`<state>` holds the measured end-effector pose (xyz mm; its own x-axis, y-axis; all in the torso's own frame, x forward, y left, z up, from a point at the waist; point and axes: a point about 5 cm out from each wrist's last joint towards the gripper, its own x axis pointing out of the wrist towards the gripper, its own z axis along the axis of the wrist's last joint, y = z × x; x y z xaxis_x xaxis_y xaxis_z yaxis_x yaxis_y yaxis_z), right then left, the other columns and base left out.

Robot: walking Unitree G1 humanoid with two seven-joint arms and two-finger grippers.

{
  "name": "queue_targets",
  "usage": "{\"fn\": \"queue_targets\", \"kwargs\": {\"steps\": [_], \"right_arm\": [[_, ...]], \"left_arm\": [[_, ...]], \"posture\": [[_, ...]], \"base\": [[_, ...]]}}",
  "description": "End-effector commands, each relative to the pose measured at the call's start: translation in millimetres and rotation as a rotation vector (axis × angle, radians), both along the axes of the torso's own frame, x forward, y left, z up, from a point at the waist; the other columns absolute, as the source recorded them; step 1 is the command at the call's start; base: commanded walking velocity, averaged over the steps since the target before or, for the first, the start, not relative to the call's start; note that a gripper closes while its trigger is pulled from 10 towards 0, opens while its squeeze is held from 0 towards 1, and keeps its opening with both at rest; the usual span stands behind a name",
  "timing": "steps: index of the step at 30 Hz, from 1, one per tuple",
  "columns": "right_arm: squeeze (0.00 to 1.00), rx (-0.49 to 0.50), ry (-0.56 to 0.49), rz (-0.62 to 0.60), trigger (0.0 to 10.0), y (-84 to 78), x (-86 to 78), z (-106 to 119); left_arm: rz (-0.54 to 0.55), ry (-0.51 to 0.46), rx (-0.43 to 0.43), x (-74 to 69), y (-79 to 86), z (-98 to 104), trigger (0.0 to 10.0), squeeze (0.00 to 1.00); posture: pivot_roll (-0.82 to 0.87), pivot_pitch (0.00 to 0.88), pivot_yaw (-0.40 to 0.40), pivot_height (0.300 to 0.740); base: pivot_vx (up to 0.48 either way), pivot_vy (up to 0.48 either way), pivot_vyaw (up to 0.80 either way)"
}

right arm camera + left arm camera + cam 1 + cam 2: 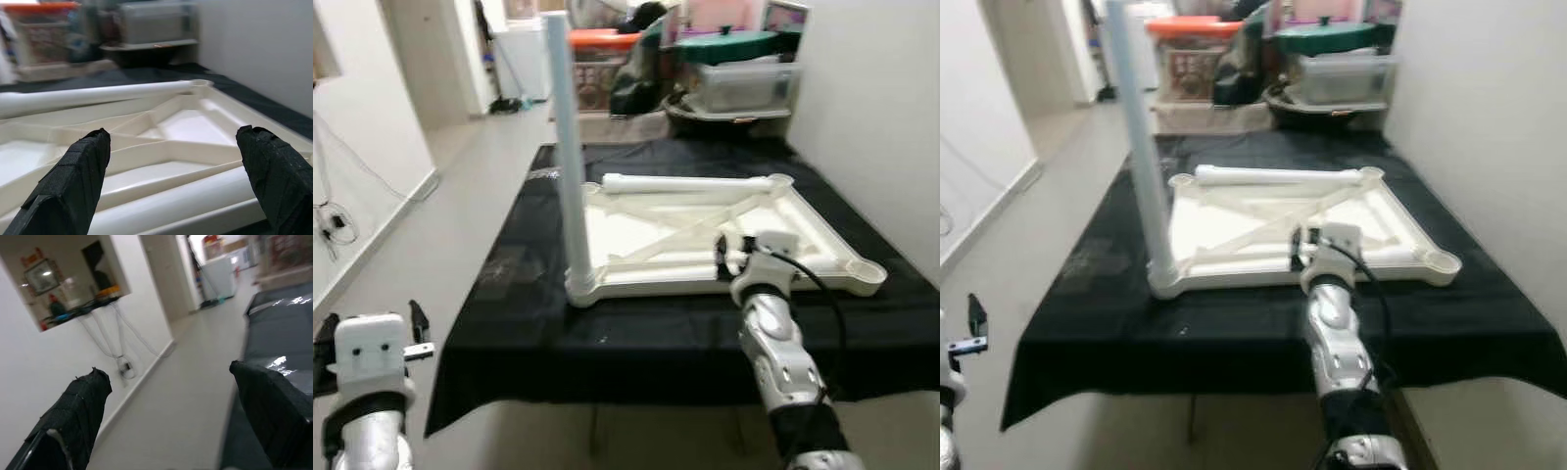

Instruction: Building children table

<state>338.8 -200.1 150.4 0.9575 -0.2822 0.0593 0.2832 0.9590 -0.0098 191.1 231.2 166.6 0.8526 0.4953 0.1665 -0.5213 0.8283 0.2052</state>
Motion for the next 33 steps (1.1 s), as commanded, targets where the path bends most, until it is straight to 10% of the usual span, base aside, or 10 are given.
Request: {"fn": "queue_targets", "kwargs": {"steps": [1,15,20,29,33], "right_arm": [[0.0,0.008,-0.013,0.042,10.0,16.1,3.1,1.3],[0.0,0.016,0.0,0.045,10.0,15.9,7.2,-0.2],[0.0,0.022,0.051,0.096,10.0,11.5,12.9,-7.9],[0.0,0.052,0.045,0.333,10.0,11.4,16.5,-8.2],[0.0,0.006,0.09,0.555,10.0,-26.2,5.9,-8.7]], "left_arm": [[0.025,0.013,0.006,-2.6,6.0,-1.2,10.0,0.0],[-0.018,0.025,-0.036,-0.2,0.0,-4.2,10.0,0.0],[-0.253,0.115,-0.163,2.4,-33.0,-29.2,10.0,0.0],[-0.382,0.195,-0.192,-6.3,-56.0,-50.7,10.0,0.0],[-0.522,0.244,-0.217,-14.0,-78.6,-61.6,10.0,0.0]], "posture": [[0.01,0.0,0.001,0.74],[0.01,0.002,0.003,0.74],[0.01,0.002,0.003,0.74],[0.01,0.005,0.004,0.74],[0.0,0.01,0.011,0.74]], "base": [[0.36,0.0,0.0],[0.0,0.0,0.0],[0.0,0.0,0.0],[0.0,0.0,0.0],[0.0,0.0,0.0]]}}
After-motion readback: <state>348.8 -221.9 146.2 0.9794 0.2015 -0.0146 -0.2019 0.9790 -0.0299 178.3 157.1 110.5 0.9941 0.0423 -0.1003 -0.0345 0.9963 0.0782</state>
